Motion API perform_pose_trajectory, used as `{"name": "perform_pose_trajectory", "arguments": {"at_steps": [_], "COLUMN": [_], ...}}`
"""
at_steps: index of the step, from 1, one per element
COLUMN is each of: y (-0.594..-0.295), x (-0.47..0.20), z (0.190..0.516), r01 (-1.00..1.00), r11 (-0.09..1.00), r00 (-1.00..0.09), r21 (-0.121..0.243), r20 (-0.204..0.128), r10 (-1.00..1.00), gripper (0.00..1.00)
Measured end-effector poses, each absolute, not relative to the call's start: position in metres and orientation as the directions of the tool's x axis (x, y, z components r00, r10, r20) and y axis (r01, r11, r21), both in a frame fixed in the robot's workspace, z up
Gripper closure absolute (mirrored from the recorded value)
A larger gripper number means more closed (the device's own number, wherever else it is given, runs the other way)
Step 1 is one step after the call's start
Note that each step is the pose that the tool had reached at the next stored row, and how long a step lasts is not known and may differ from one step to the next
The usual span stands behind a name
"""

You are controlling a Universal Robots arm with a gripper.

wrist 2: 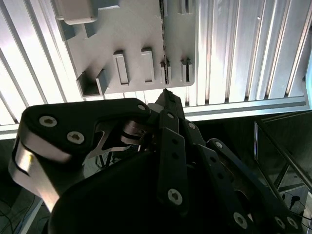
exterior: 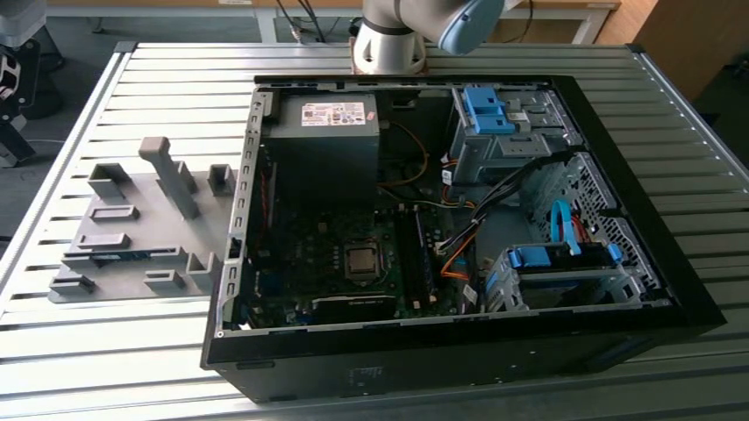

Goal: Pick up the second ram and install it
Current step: 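Pick up the second ram and move it above second insertion slot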

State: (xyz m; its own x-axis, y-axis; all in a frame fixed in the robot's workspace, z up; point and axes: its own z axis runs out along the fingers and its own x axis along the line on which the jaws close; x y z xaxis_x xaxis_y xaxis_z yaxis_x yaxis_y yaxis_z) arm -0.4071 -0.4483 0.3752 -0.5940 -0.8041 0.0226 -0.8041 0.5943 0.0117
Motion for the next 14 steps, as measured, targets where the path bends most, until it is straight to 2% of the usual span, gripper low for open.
{"name": "perform_pose_trajectory", "arguments": {"at_steps": [14], "y": [-0.4483], "x": [-0.4071], "z": [0.3749], "r01": [-0.903], "r11": [0.43], "r00": [-0.43], "r21": [0.012], "r20": [0.023], "r10": [-0.903], "gripper": [0.89]}}
